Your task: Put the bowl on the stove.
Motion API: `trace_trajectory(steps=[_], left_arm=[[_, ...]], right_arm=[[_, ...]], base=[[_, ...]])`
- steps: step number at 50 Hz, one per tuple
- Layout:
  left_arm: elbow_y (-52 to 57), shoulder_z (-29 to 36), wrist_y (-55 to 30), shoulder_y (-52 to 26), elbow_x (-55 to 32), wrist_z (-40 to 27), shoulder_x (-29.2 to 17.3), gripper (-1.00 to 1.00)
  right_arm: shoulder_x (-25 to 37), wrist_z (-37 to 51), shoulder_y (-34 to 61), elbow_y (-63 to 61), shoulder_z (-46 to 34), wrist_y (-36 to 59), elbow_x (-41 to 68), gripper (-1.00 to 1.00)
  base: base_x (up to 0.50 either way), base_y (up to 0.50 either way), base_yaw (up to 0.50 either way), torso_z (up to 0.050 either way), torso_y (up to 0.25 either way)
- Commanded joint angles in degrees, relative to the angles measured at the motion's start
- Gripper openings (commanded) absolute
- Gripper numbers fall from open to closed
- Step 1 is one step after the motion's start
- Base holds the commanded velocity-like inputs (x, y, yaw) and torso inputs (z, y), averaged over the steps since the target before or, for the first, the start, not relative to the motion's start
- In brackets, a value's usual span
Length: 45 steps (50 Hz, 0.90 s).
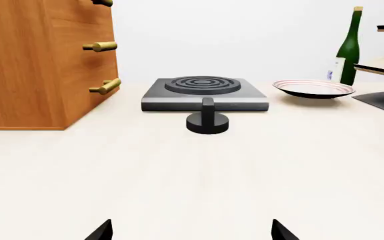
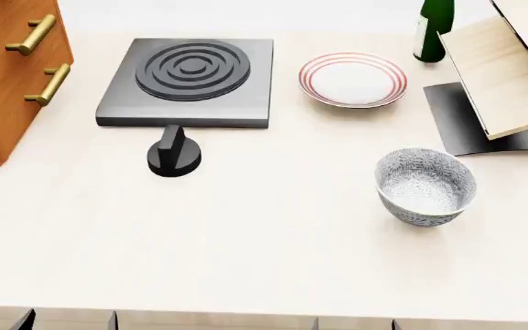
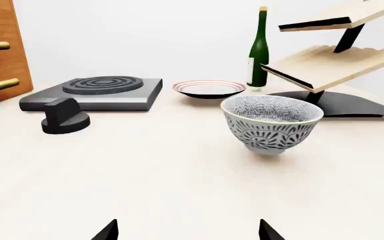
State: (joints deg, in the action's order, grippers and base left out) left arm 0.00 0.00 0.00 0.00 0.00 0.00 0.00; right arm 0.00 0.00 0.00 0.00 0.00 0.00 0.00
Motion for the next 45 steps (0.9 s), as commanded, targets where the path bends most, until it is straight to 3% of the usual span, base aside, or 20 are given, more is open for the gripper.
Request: trace_trajectory(steps=[1,31,38,45], left_arm=[[-0.68,0.90,0.29,-0.07,-1.12,-1.09,-0.87,1.00],[-0.46,4.50,-0.06,-0.07,-8.15,-2.71,-4.36,1.00],[1.90,3.89,2.07,-0.91,-9.38,-3.17,-5.03,1.00],[13.60,0.99,0.77,-2.62,-15.42,-1.48,-8.46,1.00]], right_arm=[[0.75,1.75,-0.07,-0.18,-0.79,1.14,1.05,1.00],[4.36,5.29,0.41,-0.44,-5.20,3.28,4.59,1.00],[6.51,3.89,1.67,-7.24,-3.30,10.15,9.77,1.00],[12.74,3.29,2.64,-20.84,1.71,19.12,14.52,1.00]], base=[[0.00,0.00,0.00,0.000,0.000],[0.00,0.00,0.00,0.000,0.000],[0.00,0.00,0.00,0.000,0.000],[0.00,0.00,0.00,0.000,0.000]])
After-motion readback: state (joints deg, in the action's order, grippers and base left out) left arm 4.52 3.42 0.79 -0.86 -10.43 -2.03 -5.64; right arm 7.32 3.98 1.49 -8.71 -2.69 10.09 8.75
